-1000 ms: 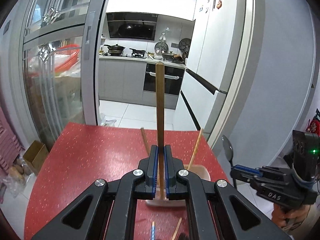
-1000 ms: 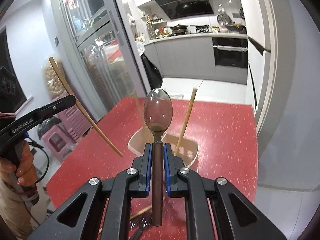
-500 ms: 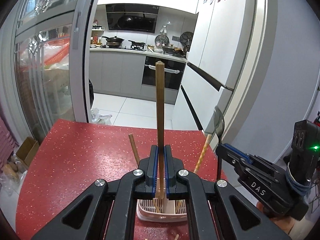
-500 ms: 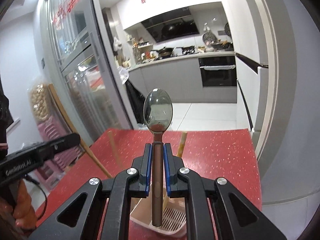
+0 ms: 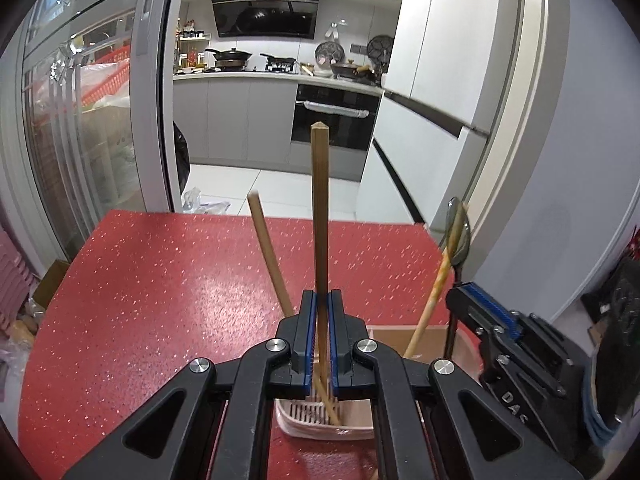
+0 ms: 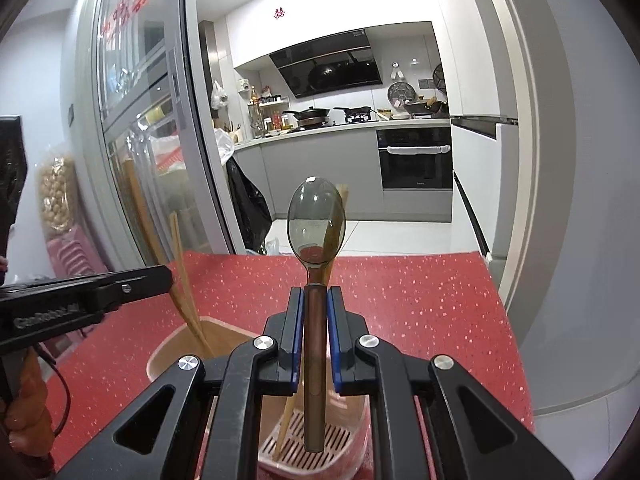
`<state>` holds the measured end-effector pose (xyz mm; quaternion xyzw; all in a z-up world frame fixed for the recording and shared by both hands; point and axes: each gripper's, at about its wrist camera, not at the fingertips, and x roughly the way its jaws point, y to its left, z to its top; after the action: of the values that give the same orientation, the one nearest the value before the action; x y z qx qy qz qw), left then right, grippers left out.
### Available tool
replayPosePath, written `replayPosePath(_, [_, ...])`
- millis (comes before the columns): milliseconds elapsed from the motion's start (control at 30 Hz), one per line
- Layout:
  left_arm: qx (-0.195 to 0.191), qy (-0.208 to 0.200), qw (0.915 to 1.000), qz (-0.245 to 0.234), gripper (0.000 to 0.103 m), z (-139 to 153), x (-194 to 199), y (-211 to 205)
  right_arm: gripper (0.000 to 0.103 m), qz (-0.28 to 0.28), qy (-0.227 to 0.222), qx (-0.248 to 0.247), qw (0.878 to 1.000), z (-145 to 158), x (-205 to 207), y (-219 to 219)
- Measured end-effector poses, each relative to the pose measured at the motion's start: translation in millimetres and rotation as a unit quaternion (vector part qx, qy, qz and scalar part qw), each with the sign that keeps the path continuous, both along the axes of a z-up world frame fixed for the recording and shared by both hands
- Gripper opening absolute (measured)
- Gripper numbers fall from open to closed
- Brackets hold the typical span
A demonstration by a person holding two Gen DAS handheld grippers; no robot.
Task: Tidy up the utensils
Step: 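Lower the spoon and chopstick into the beige caddy and open both grippers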
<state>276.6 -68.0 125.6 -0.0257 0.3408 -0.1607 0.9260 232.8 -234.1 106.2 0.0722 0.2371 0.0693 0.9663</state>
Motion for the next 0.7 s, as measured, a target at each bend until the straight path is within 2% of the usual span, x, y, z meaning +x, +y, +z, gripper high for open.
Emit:
replayPosePath(300, [0.040, 0.018, 0.9991, -0.002, 0.032, -26.4, -1.7, -11.0, 0.012, 0.003, 0.031, 0.003, 1.000, -16.0, -6.4, -2.0])
replayPosePath(533, [0.040, 0.028, 0.9987, 0.010, 0.032, -31.6, -1.2, -6.2, 0.014, 0.008, 0.055, 0.014, 0.998, -17.1, -2.1, -6.9])
replayPosePath(567, [0.039, 0.027, 0.9988, 0.012, 0.032, -30.3, -2.2, -4.9, 0.016, 0.009, 0.056, 0.016, 0.998, -16.4, -1.4, -7.5])
replayPosePath(600, [0.039, 0.025, 0.9988, 0.013, 0.032, -28.9, -3.3, -4.7, 0.023, 0.009, 0.058, 0.018, 0.998, -15.9, -0.9, -8.0])
replayPosePath(633, [0.040, 0.022, 0.9989, 0.014, 0.032, -27.2, -4.8, -4.0, 0.035, 0.010, 0.060, 0.021, 0.998, -14.8, -0.4, -8.2])
replayPosePath(700, [0.041, 0.017, 0.9989, 0.015, 0.032, -24.7, -8.3, -2.9, 0.042, 0.010, 0.060, 0.030, 0.998, -12.6, -1.1, -9.9])
